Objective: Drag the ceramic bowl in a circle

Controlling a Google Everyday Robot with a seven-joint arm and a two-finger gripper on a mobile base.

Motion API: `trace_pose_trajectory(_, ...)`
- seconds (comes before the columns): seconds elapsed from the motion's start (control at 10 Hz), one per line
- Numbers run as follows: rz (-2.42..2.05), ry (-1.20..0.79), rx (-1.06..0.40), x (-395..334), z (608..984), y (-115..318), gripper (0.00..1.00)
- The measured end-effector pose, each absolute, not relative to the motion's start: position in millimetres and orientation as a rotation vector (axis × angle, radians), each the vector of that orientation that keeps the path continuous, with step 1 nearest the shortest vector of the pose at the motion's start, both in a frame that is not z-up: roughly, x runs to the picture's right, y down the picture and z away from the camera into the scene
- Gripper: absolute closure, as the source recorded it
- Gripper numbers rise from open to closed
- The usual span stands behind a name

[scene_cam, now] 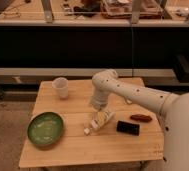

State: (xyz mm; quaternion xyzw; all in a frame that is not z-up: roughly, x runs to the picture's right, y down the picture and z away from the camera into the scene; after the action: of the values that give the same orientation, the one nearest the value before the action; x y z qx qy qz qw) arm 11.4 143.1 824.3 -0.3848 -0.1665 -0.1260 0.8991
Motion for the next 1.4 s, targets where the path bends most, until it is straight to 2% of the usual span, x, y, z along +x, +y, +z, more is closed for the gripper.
trace_pose_trajectory(1.4, -0.279, -0.346, -0.79, 11.6, 824.3, 141.4, 0.2)
